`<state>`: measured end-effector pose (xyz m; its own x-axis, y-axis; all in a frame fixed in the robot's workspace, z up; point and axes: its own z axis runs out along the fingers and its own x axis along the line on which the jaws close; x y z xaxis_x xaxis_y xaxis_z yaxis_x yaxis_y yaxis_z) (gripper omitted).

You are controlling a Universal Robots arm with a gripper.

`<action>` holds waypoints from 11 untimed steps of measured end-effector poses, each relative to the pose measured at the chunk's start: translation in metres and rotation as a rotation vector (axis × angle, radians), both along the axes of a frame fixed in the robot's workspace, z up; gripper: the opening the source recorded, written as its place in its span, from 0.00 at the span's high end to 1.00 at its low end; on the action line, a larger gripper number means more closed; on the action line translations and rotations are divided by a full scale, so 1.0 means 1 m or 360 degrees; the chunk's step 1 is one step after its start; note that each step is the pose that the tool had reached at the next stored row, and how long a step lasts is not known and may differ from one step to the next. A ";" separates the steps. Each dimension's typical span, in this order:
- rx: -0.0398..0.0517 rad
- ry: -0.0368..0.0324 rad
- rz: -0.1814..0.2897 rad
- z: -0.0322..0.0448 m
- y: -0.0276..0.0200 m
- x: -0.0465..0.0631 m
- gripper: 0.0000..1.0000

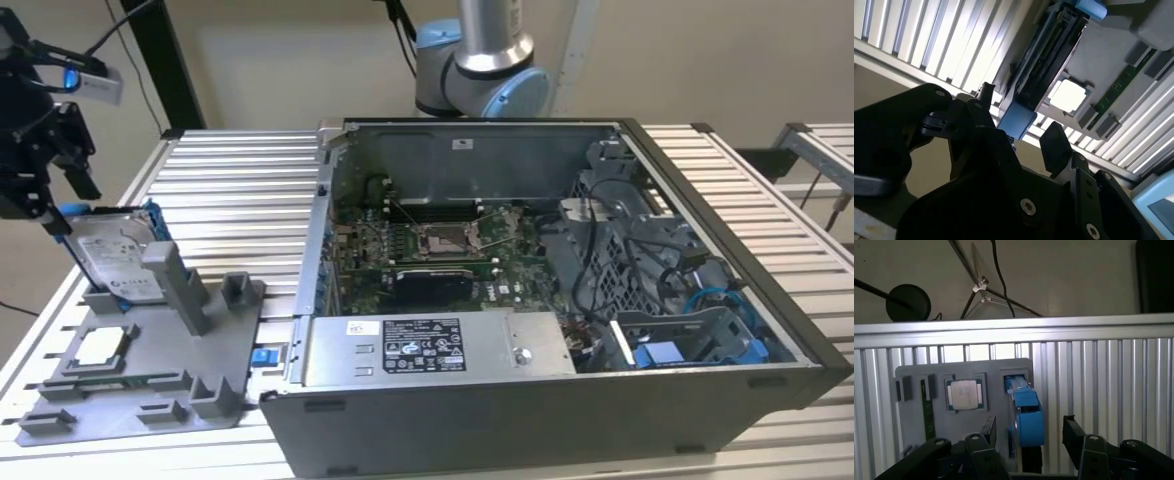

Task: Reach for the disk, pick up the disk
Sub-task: 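Pick up the disk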

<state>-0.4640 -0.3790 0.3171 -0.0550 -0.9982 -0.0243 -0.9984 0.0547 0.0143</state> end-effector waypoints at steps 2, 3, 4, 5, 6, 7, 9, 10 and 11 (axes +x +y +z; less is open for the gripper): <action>0.0000 0.0000 0.0000 -0.0035 0.0000 0.000 0.00; 0.0000 0.0000 0.0000 -0.0054 0.0000 0.000 0.00; 0.0000 0.0000 0.0000 -0.0072 0.0000 0.000 0.00; 0.0000 0.0000 0.0000 -0.0090 0.0000 0.000 0.00; 0.0000 0.0000 0.0000 -0.0109 0.0000 0.001 0.00; 0.0000 0.0000 0.0000 -0.0127 0.0000 0.001 0.00; 0.0000 0.0000 0.0000 -0.0163 0.0000 0.001 0.00; 0.0000 0.0000 0.0000 -0.0182 0.0000 0.001 0.00; 0.0000 0.0000 0.0000 -0.0199 0.0000 0.001 0.00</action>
